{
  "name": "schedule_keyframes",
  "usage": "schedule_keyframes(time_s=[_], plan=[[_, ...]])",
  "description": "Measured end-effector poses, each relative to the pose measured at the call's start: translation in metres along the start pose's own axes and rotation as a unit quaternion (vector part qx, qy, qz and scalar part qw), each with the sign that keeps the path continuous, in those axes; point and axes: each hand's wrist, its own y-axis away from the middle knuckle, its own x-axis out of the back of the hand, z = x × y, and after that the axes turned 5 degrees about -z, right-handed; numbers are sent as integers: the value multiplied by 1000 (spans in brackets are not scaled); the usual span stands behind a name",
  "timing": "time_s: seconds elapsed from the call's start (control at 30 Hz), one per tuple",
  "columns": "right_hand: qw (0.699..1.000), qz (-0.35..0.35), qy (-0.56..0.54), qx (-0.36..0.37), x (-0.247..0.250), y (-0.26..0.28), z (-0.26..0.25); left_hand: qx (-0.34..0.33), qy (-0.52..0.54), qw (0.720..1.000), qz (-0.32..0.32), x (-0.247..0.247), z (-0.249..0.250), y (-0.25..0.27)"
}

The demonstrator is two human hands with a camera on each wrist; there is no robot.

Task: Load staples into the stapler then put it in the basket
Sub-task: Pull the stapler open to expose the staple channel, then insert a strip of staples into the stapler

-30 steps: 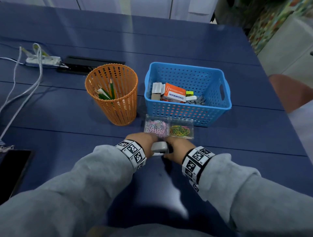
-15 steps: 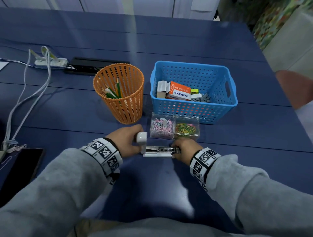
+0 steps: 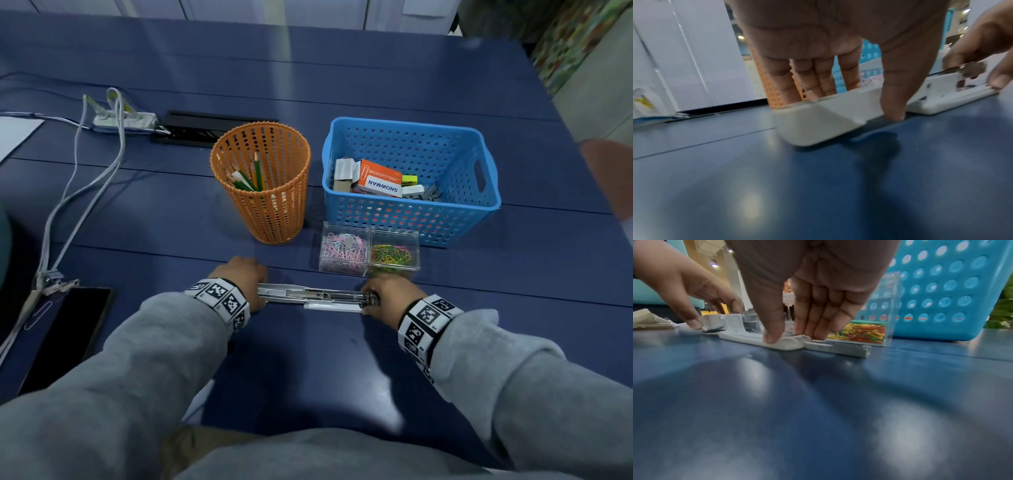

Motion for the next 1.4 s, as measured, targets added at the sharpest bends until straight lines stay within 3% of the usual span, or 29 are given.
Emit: schedule_keyframes(time_s=[0.3,0.47,0.57,0.83,0.97,1.2,1.4], plan=[[999,13,-40,2,9,9,17,-124,80,988,-48,-4,50,-9],[998,-1,-2,-55,10,30,49,-139,85,986,-44,-7,57,-15],[999,-14,15,-49,4,32,53,-143,91,985,-39,-8,57,-17],[999,18,-1,-38,2,27,49,-145,109,983,-34,-9,56,-18],[993,65,-75,-60,8,35,50,-148,114,982,-30,-10,55,-18],[974,128,-185,22,16,31,24,-143,117,982,-29,-11,55,-19],[986,94,-117,73,22,22,3,-144,120,982,-23,-12,55,-18]])
